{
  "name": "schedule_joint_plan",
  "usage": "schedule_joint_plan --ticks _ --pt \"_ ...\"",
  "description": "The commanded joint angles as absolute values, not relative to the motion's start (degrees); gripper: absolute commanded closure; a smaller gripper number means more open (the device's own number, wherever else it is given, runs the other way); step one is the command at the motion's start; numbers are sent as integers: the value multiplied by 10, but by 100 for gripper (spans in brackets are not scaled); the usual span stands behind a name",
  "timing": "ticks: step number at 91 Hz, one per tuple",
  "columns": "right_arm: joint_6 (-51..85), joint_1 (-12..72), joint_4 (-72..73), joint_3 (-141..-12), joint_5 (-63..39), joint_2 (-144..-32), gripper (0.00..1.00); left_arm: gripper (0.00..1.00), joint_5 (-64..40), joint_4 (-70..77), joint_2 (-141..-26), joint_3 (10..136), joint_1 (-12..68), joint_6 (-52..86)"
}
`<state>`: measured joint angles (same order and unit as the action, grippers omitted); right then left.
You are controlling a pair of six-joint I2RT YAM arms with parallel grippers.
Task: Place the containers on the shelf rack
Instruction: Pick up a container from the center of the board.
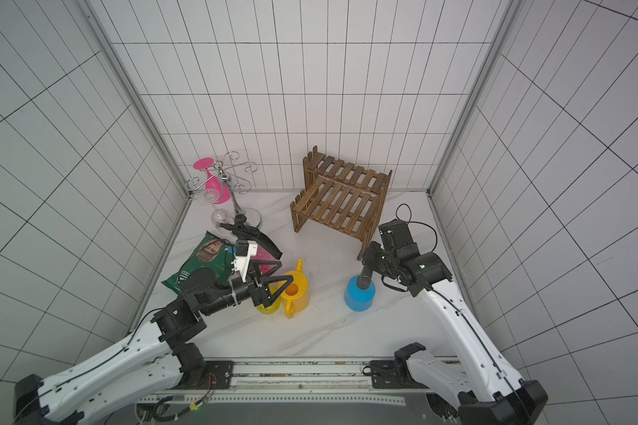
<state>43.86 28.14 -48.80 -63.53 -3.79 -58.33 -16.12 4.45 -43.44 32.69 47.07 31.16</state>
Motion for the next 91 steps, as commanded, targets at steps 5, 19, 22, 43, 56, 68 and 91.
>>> schedule_joint_plan --ticks 5,19,22,43,56,68,91 --pt "455 286 -485 -655 -33 -558 80 2 -161 47 -448 338 483 293" --pt "479 283 -486 -656 -35 -537 88 3 -127 50 -481 349 530 246" --pt "487 281 -486 -658 -38 -533 89 3 -101 48 -487 352 552 222" --pt "550 269 -468 -652 -66 -521 100 2 217 131 -580 365 806 -73" --pt "570 268 -455 -642 -72 -518 100 2 291 163 -680 412 849 -125" --pt "575 268 -451 -642 -84 -520 100 2 336 185 -765 460 849 -117" --pt "577 268 -452 -646 -106 -527 100 5 350 150 -846 546 797 -34"
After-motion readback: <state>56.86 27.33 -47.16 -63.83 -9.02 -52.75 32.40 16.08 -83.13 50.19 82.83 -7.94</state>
